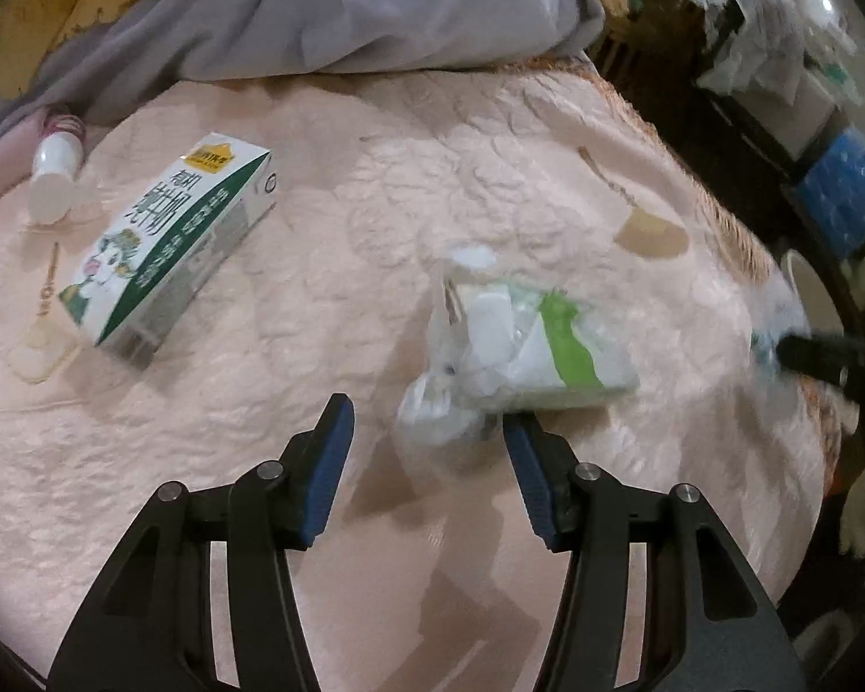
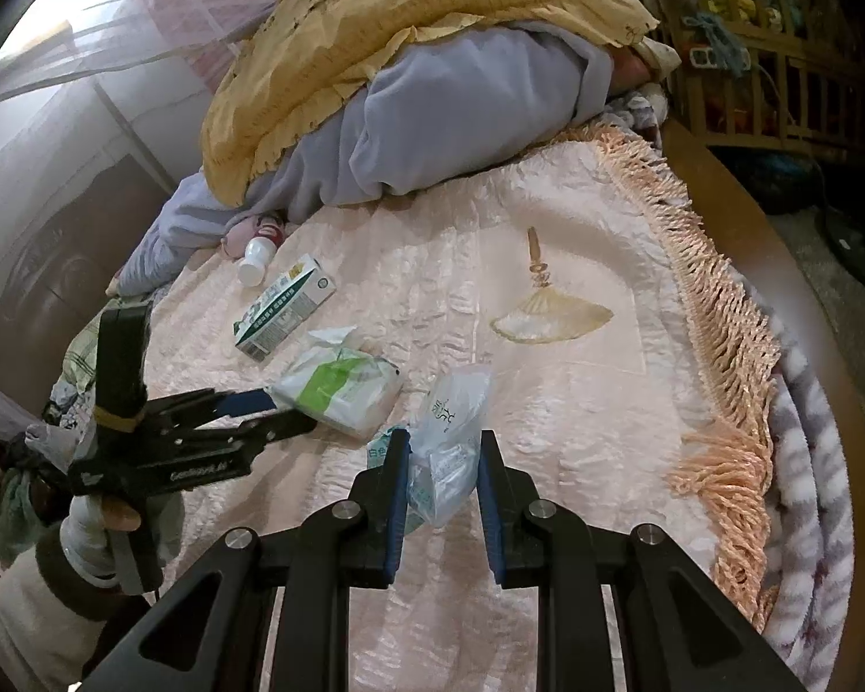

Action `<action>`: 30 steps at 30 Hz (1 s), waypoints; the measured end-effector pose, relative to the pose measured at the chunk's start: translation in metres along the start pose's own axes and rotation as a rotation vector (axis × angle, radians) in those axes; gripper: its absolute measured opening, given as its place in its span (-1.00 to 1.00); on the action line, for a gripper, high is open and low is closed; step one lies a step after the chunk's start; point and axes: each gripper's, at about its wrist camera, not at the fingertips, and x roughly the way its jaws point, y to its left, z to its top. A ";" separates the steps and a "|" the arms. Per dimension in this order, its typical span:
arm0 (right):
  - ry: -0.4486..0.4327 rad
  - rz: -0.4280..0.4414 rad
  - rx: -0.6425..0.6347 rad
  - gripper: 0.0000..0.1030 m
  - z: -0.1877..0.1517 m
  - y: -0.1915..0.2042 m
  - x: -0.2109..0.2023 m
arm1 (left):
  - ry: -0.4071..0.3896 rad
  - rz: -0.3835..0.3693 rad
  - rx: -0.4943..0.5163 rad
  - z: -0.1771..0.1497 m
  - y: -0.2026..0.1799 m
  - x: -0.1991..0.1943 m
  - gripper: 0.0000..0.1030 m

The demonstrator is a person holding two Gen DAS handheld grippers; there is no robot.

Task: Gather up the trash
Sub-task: 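Grasp the white tissue wrapper with the left tool while the right tool grasps the clear plastic bag, then carry the tissue wrapper and clear bag over the bucket and open both tools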

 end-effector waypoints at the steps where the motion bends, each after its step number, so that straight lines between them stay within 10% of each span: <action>1: 0.002 -0.002 -0.001 -0.60 0.000 0.000 0.001 | -0.006 -0.005 -0.017 0.001 0.002 0.001 -0.13; 2: 0.005 -0.005 -0.004 -0.60 0.000 0.000 0.001 | -0.003 -0.007 -0.027 0.001 0.003 0.001 -0.57; 14: -0.057 0.006 -0.019 -0.61 -0.003 0.003 -0.029 | -0.119 0.041 -0.059 0.005 0.003 -0.083 -0.59; 30: -0.137 -0.116 0.046 -0.60 -0.024 -0.042 -0.101 | -0.132 -0.117 0.130 0.016 -0.148 -0.068 -0.58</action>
